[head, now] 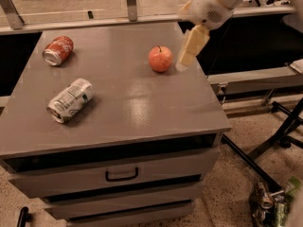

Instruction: Move apple near 7up can

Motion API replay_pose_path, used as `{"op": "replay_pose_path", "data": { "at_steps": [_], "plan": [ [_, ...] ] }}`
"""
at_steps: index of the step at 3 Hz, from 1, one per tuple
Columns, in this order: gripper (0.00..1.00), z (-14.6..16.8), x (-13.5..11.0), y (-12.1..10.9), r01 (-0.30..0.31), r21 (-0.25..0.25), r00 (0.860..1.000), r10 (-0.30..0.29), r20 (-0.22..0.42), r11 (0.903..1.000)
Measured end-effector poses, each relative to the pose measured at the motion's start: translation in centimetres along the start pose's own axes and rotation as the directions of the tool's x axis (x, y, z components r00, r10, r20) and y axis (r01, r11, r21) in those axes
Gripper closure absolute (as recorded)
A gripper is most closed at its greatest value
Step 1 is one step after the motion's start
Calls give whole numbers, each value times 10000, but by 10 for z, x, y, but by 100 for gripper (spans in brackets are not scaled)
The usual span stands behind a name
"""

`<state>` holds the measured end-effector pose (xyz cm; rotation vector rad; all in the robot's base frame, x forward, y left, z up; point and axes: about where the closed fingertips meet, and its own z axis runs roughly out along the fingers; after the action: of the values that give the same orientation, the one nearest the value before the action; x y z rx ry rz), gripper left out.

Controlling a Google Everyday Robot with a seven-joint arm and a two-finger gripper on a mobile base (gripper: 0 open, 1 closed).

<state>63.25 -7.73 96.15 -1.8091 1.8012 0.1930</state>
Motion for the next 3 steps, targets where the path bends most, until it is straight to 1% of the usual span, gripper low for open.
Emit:
{"op": "replay_pose_path", "data": {
  "at_steps": [1, 2, 3],
  "plan": [
    [0, 38, -17, -19, -162, -355, 9992, 175, 366, 9992],
    [0, 66, -12, -29, -692, -565, 9967, 714, 382, 9960],
    [0, 89, 3, -35, -1222, -624, 9922, 1235, 168, 9905]
  ]
}}
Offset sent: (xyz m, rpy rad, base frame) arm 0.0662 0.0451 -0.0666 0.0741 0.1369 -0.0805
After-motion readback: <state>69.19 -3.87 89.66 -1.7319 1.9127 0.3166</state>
